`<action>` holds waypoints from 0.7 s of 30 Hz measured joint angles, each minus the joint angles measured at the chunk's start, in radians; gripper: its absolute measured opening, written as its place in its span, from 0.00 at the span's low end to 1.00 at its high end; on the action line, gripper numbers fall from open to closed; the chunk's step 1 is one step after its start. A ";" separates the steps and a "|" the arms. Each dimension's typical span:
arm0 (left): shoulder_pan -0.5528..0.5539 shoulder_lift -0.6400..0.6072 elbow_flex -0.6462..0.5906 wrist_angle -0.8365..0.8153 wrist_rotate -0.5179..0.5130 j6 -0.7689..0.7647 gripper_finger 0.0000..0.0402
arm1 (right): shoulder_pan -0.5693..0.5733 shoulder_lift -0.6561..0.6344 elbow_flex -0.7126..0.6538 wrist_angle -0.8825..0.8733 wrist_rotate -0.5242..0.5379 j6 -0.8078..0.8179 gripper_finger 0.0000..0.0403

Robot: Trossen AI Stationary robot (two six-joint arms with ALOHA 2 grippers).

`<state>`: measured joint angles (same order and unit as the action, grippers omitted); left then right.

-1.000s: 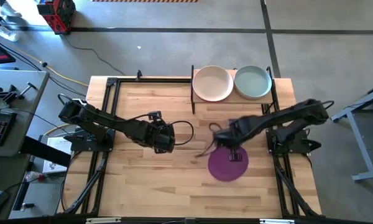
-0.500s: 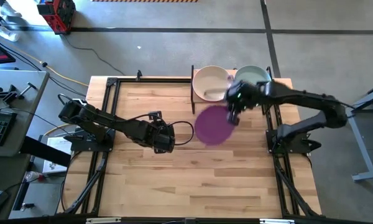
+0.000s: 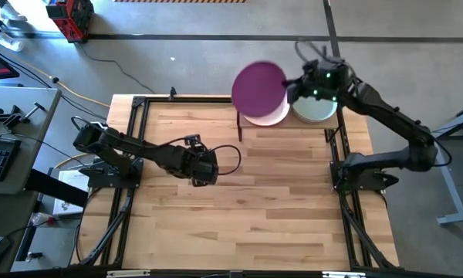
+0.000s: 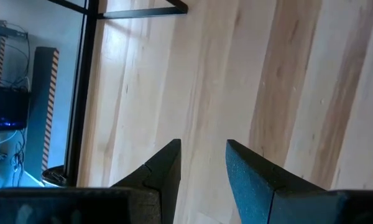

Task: Place and stack plates onto a shelf
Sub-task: Stack the violet plate into the white plate on the shelf

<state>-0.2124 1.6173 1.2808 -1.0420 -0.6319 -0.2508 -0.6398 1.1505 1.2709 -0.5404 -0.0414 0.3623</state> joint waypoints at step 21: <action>0.030 0.000 0.000 0.000 0.000 0.009 0.29 | -0.210 0.240 0.432 -0.369 -0.093 0.143 0.00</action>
<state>-0.1825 1.6173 1.2808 -1.0422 -0.6319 -0.2415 -0.8494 1.3900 1.7027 -0.9096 -0.1340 0.5052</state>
